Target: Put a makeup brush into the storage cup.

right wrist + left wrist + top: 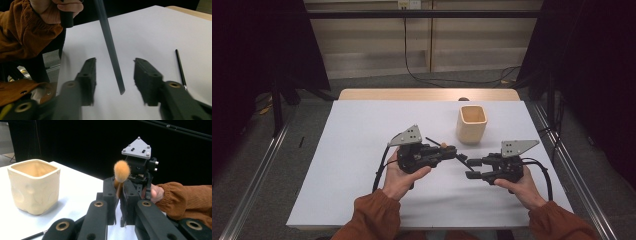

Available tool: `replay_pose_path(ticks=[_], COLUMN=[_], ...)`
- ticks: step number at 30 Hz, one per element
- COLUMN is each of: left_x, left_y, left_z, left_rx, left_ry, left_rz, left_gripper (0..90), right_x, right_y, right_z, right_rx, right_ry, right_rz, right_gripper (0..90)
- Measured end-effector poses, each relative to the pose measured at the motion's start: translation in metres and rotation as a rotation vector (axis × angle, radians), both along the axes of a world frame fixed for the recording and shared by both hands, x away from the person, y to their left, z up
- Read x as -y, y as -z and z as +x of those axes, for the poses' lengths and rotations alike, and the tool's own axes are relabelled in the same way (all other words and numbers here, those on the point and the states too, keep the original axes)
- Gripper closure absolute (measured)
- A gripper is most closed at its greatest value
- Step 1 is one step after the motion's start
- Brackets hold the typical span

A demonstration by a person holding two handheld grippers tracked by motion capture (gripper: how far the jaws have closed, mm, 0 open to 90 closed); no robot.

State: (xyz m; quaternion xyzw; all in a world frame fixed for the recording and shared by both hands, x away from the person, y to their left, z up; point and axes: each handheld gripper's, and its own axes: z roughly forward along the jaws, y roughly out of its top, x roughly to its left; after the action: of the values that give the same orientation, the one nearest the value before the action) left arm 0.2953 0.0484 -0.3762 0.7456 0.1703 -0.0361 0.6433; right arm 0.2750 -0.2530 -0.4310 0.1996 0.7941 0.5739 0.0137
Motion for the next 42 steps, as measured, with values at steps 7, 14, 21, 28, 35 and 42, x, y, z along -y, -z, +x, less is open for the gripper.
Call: replay_pose_path(ticks=[7, 14, 21, 28, 35, 42], left_x=[-0.003, -0.003, -0.004, -0.013, -0.028, -0.039], left_y=[-0.002, -0.002, -0.005, -0.015, -0.022, -0.028], left_z=[0.000, 0.000, -0.001, 0.000, 0.000, 0.002], left_rx=[0.000, -0.003, 0.011, 0.009, 0.027, 0.007], left_ry=[-0.011, -0.025, -0.025, -0.050, -0.077, -0.077], left_rz=[0.003, 0.011, 0.028, 0.057, 0.065, 0.103], left_gripper=[84.0, 84.0, 84.0, 84.0, 84.0, 84.0], right_x=[-0.001, 0.002, 0.002, 0.009, 0.016, 0.019], right_y=[-0.003, -0.006, -0.007, -0.008, -0.004, -0.003], right_z=[-0.001, 0.001, -0.001, -0.002, -0.003, -0.004], right_rx=[-0.003, -0.008, 0.017, 0.030, 0.040, 0.054], right_ry=[0.022, 0.085, 0.077, 0.146, 0.169, 0.194], right_rz=[0.029, 0.052, 0.060, 0.064, 0.073, 0.071], right_gripper=[29.5, 8.4, 1.3, 1.4, 0.9, 0.9])
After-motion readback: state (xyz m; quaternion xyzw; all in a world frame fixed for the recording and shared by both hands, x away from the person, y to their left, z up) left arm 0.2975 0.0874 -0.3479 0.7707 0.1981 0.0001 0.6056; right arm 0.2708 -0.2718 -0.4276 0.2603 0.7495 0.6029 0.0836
